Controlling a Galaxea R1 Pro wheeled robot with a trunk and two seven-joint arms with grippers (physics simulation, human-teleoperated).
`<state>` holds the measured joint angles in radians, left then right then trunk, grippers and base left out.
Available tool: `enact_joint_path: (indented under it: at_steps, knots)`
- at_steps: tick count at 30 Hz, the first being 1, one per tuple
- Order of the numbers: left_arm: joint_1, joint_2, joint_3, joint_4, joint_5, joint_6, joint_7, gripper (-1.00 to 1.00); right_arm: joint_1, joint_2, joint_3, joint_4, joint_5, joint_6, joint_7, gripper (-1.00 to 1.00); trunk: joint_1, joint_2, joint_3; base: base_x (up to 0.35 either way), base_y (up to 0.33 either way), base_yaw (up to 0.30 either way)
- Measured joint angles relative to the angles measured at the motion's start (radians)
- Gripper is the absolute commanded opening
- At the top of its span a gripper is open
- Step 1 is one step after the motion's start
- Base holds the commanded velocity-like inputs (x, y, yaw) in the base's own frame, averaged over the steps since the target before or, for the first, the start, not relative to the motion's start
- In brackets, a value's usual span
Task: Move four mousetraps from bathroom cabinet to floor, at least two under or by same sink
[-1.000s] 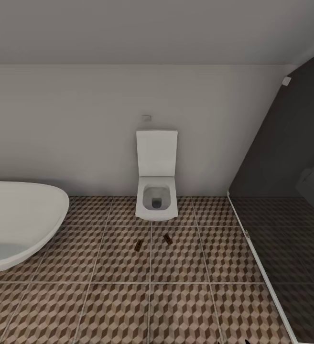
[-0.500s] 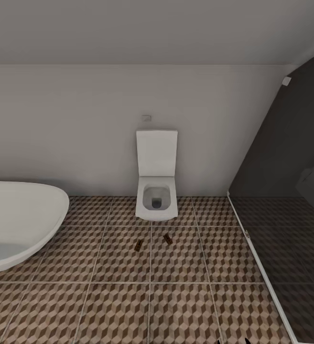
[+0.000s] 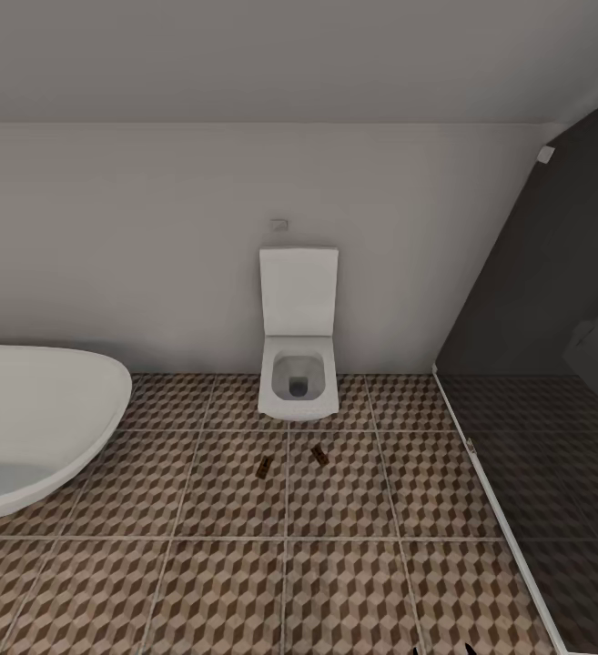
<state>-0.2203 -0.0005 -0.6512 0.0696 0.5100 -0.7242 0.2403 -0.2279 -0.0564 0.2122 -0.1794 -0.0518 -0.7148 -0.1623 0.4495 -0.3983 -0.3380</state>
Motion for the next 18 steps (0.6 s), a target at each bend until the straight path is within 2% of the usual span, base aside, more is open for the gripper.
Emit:
enact_joint_path:
  at_steps: [18]
  knots:
    - [0.000,0.000,0.000,0.000,0.000,0.000,0.001,1.00,0.000,0.005,0.002,0.002,-0.001,0.000,0.000,1.00,0.000,0.000,0.006,0.000,0.000,0.000]
